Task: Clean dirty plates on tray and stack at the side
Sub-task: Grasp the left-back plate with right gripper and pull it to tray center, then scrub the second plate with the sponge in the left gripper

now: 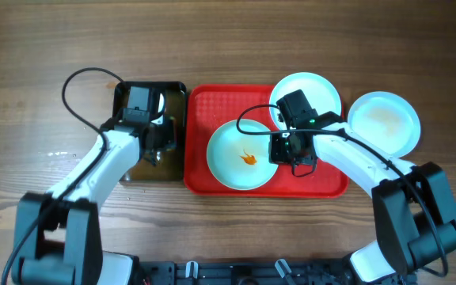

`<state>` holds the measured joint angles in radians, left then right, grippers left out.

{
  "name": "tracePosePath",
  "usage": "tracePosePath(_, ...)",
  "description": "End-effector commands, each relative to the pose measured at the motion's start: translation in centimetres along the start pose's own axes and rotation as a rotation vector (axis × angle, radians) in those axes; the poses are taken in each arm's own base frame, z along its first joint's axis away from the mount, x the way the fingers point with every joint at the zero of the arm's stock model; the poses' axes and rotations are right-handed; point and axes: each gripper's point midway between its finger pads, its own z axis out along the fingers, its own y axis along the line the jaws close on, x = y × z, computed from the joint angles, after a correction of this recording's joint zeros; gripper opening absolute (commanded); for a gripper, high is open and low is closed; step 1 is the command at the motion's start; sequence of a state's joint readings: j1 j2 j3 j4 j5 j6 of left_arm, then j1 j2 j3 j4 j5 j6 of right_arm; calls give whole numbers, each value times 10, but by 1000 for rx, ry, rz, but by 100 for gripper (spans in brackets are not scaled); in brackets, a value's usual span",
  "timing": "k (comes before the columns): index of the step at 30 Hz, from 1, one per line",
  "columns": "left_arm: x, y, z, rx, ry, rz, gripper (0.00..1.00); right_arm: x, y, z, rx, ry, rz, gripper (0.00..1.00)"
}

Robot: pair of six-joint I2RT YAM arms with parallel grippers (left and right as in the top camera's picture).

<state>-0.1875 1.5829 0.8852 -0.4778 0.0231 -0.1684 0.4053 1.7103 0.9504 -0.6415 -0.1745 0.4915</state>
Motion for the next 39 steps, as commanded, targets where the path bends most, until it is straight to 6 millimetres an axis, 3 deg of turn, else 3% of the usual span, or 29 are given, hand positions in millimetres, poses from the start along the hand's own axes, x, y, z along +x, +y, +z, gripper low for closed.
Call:
tracePosePath(1,-11,-17,-22,104,-56,1,4,1,-3,-1,14,-10,-25,4)
tracePosePath(4,-10,-32,-26,188,-49,6,4,1,-3,-1,14,-10,-25,5)
tracePosePath(7,-14,-69,-35,379,-44,-56,4,1,-3,-1,14,-10,-25,4)
tracePosePath(10,-15,-104,-40,466,-32,-142,4,1,-3,-1,14,-10,-25,4)
tracePosePath(18,16,-188,-14,611,107,-214,4,2,-3,-1,15,-7,-25,4)
tracePosePath(24,50,-230,6,727,254,-202,4,1,-3,-1,15,-8,-25,4)
tracePosePath(31,81,-242,14,706,333,-159,4,1,-3,-1,16,-8,-49,4)
tracePosePath(36,83,-201,41,474,292,-213,4,2,-3,-1,16,-7,-49,4)
tracePosePath(39,74,-191,43,464,254,-168,4,1,-3,-1,16,-8,-49,4)
